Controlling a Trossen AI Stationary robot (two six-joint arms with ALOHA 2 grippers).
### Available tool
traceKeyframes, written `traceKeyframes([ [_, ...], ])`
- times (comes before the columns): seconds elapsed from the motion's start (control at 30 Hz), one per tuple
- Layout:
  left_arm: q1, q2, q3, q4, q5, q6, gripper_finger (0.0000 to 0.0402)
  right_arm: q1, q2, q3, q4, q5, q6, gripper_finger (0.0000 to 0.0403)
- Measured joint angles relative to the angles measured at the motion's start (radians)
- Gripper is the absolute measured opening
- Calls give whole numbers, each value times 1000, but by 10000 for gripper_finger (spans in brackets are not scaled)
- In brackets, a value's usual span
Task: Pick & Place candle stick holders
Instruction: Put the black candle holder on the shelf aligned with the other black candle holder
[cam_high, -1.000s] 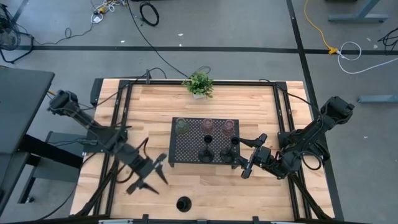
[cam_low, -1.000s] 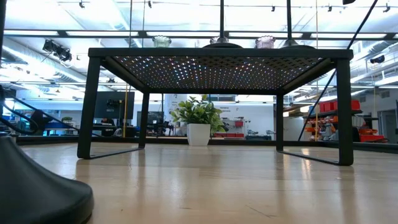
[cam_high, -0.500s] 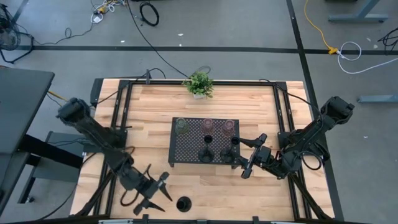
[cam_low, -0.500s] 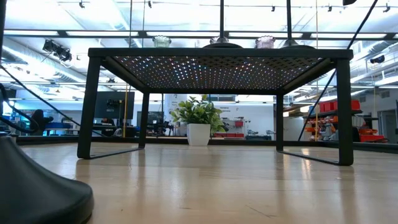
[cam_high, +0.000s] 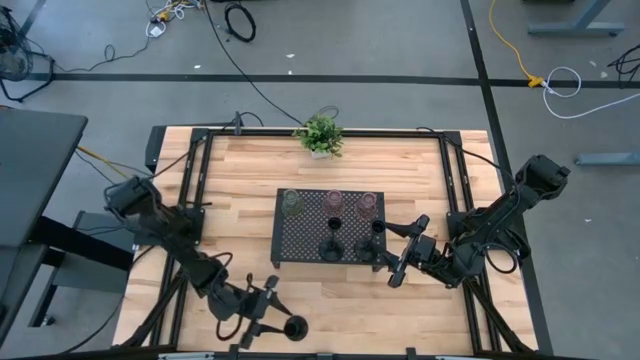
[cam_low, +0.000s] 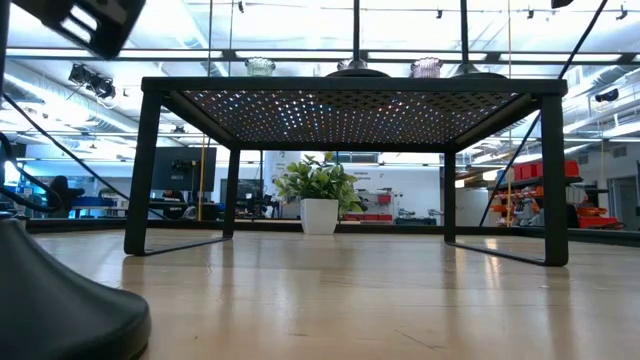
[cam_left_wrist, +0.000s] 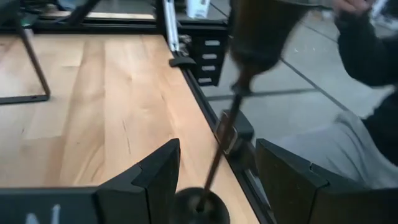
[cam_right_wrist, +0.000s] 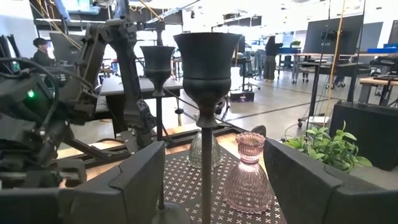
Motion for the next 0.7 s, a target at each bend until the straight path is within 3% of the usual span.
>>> traceKeyframes([
  [0.2, 0, 98, 0, 144, -51, -6, 211, 0, 0, 0, 0, 1, 0, 272],
  [0.47, 0, 145, 0, 188, -154, -7, 211, 0, 0, 0, 0, 0, 0, 272],
  [0.7, 1, 162, 1, 271, -109, -8, 210, 0, 0, 0, -8, 0, -2, 272],
])
